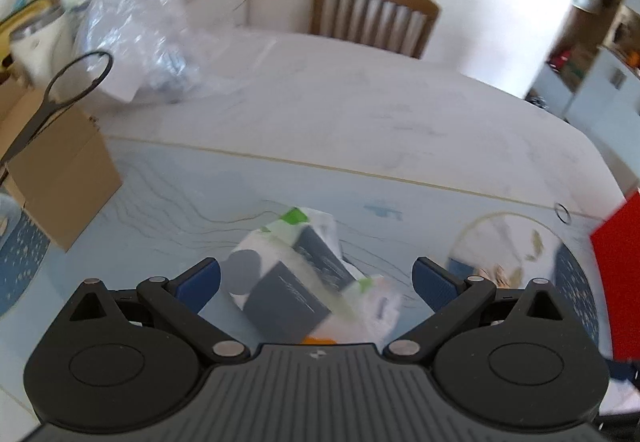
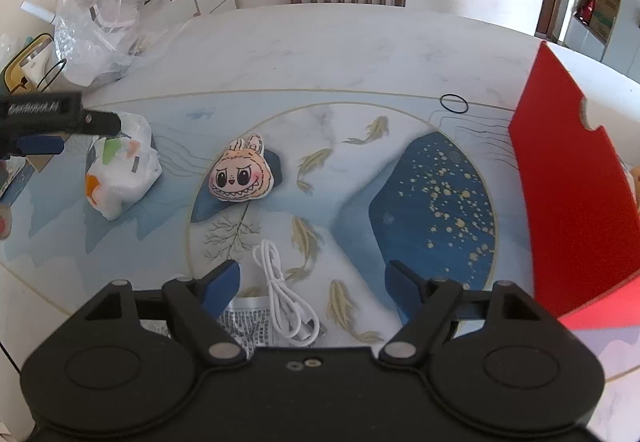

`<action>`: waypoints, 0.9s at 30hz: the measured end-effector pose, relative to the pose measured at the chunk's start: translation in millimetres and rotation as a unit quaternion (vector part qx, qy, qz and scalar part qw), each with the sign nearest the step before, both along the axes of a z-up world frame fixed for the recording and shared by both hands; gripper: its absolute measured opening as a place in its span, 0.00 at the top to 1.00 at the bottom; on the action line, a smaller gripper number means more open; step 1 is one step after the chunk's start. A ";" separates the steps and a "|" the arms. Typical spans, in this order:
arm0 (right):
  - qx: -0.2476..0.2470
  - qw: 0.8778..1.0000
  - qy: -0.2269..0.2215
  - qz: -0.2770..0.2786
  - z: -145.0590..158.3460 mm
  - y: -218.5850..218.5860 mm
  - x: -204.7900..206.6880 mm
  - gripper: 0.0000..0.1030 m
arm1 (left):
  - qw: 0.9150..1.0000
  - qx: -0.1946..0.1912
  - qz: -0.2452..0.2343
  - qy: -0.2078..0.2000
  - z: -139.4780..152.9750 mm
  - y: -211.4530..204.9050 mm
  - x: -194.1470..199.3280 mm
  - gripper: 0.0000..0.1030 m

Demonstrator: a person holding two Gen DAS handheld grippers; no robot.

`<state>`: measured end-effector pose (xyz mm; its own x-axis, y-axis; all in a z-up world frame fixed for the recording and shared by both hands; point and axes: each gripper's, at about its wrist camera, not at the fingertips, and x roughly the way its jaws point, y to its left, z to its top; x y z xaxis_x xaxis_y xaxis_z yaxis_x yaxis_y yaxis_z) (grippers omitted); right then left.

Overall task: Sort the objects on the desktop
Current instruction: 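Grasp the white-green paper bag with the left tool while the right tool grasps the white cable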

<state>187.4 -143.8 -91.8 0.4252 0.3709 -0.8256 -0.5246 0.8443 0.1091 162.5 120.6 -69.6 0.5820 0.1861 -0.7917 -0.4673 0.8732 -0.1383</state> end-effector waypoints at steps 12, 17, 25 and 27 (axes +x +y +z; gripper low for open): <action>-0.021 0.999 0.019 0.017 -16.5 13.4 8.9 0.37 | 0.996 -0.045 0.056 0.061 -36.7 18.7 25.5 0.00; -0.039 0.999 0.011 0.018 -20.3 17.0 11.1 0.41 | 0.996 -0.021 0.037 0.077 -44.6 11.0 28.9 0.00; -0.054 0.998 -0.008 0.015 -20.2 14.2 12.0 0.50 | 0.995 0.040 -0.014 0.089 -51.6 -11.1 28.6 0.00; -0.054 0.998 -0.010 0.013 -19.7 13.5 11.4 0.52 | 0.995 0.042 -0.016 0.087 -51.5 -12.4 27.4 0.00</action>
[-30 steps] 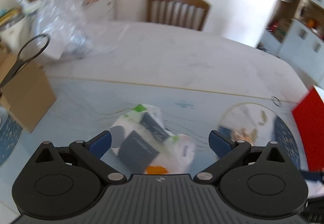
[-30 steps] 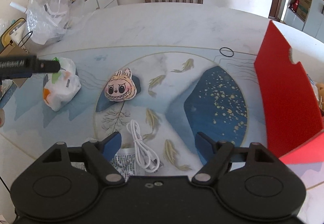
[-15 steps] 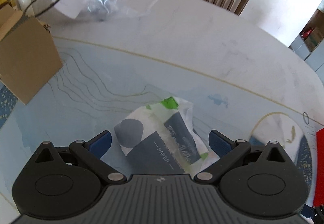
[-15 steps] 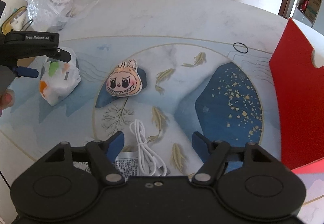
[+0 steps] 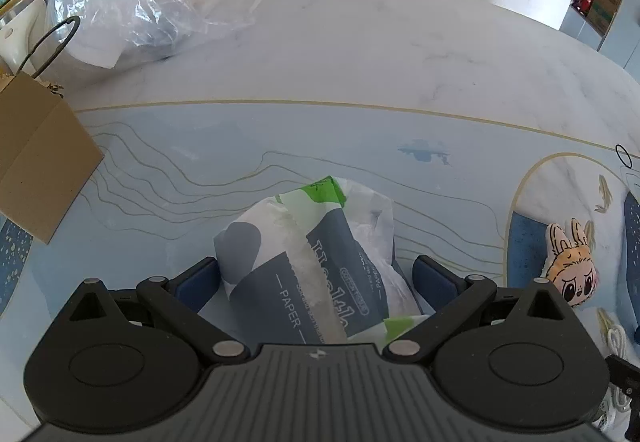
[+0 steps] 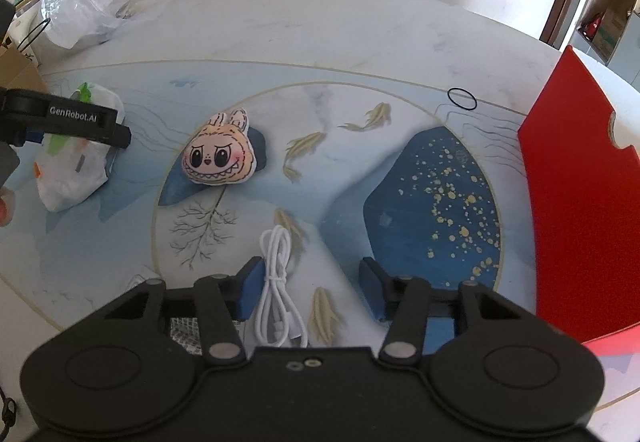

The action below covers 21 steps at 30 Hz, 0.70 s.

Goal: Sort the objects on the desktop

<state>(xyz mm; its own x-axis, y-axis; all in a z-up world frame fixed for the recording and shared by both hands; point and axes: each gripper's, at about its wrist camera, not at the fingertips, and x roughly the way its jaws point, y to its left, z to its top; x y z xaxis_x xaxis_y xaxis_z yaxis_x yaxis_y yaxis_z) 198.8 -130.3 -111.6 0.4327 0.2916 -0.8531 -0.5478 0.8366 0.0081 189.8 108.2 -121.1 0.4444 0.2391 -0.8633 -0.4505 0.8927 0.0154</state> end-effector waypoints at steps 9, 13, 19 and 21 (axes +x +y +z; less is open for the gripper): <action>0.003 1.000 -0.004 -0.018 1.8 -10.6 3.8 0.76 | 1.000 0.001 -0.021 -0.005 2.5 0.1 -6.1 0.10; 0.004 1.000 -0.003 -0.027 2.4 -17.8 4.6 0.81 | 0.999 0.002 -0.034 -0.009 5.1 -3.5 -13.0 0.22; 0.021 0.999 0.011 -0.048 3.3 -34.7 4.6 0.89 | 0.998 -0.006 -0.059 -0.014 9.5 -12.7 -27.0 0.34; 0.027 0.998 0.017 -0.054 3.8 -41.1 2.6 0.89 | 0.998 -0.009 -0.066 -0.014 10.1 -16.2 -33.3 0.36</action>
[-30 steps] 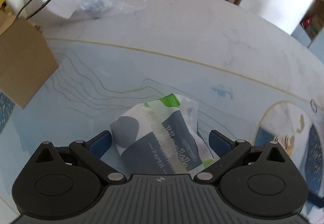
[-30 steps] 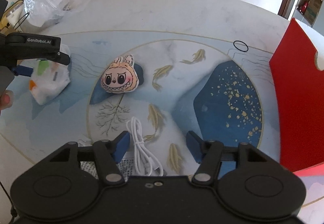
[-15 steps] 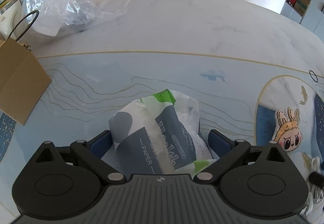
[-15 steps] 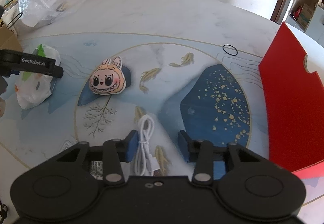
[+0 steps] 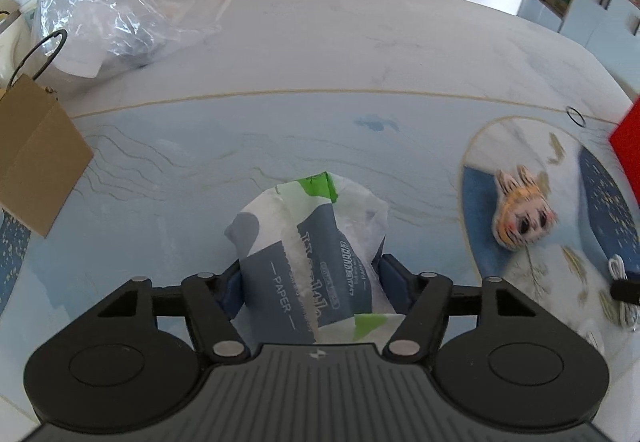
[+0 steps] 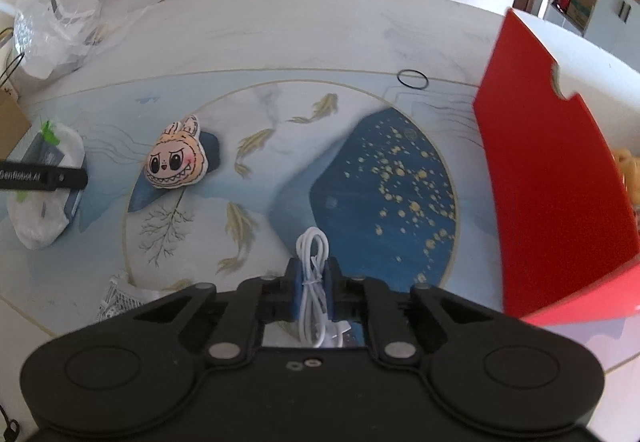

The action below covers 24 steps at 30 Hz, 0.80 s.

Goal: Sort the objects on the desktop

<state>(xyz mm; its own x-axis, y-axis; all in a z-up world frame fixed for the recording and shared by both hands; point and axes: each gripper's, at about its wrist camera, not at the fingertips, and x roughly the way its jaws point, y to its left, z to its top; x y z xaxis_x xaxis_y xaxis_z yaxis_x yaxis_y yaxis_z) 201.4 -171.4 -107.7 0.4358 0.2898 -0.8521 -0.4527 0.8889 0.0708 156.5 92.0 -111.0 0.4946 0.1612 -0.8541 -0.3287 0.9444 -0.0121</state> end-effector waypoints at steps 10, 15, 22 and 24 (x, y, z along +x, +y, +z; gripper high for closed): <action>0.016 1.000 0.013 -0.022 5.0 -28.8 -15.0 0.89 | 0.999 -0.009 -0.031 -0.005 7.4 -20.0 -31.1 0.42; 0.034 0.999 0.006 -0.021 15.6 -38.1 -22.9 0.89 | 0.999 -0.007 -0.048 -0.020 19.9 -33.0 -41.7 0.43; 0.065 0.998 -0.009 -0.017 37.9 -50.5 -28.2 0.89 | 0.997 -0.023 -0.060 -0.036 36.9 -50.2 -53.7 0.44; 0.073 0.997 -0.016 -0.013 45.7 -54.3 -29.8 0.90 | 0.997 -0.026 -0.063 -0.041 42.7 -55.7 -56.0 0.44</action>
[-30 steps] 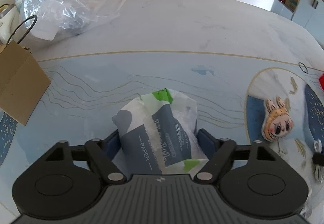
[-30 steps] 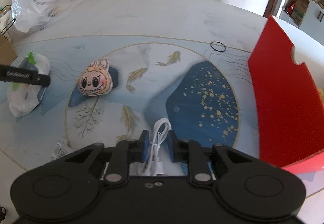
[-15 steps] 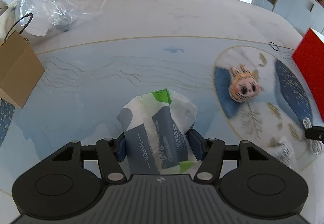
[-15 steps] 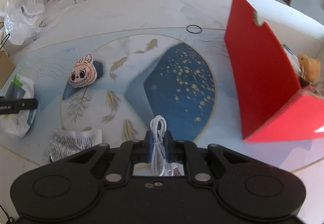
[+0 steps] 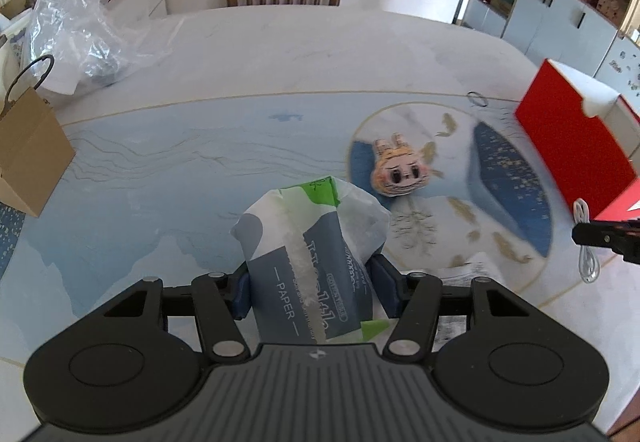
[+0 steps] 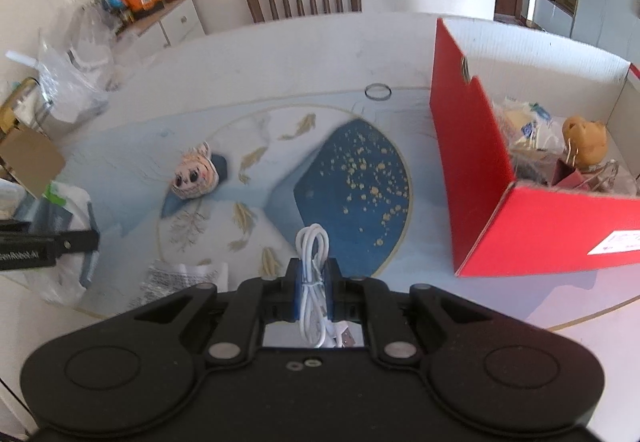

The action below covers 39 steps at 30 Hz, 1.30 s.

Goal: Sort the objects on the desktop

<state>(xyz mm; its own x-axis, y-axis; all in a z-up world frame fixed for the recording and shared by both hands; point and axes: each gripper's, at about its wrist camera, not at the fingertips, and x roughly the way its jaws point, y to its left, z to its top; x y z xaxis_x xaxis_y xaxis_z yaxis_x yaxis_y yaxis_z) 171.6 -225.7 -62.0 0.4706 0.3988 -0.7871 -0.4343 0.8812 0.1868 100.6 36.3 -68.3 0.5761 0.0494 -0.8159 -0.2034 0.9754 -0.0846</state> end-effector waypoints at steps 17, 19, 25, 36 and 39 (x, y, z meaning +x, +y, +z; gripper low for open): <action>0.057 0.997 -0.052 0.005 69.1 -54.9 7.4 0.89 | 0.998 -0.016 -0.043 -0.032 50.8 -62.1 15.0 0.44; 0.062 0.997 -0.056 0.001 74.7 -66.3 13.5 0.90 | 0.998 -0.017 -0.047 -0.037 56.0 -72.5 19.9 0.44; 0.069 0.996 -0.063 -0.006 84.7 -97.6 36.7 0.90 | 0.997 -0.014 -0.063 -0.050 67.9 -106.4 38.5 0.44; 0.061 0.995 -0.077 -0.024 86.5 -156.7 76.3 0.89 | 0.992 0.000 -0.106 -0.065 84.5 -175.4 83.2 0.44; 0.060 0.995 -0.077 -0.033 85.1 -172.1 82.9 0.90 | 0.990 0.002 -0.123 -0.068 86.2 -196.9 96.4 0.44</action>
<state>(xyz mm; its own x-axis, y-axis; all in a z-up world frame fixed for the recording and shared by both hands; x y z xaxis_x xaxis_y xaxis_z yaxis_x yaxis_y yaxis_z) 254.5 -397.8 23.1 0.6101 0.4495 -0.6524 -0.4078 0.8842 0.2279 197.0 -160.6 17.8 0.6763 -0.1030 -0.7294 0.0540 0.9944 -0.0903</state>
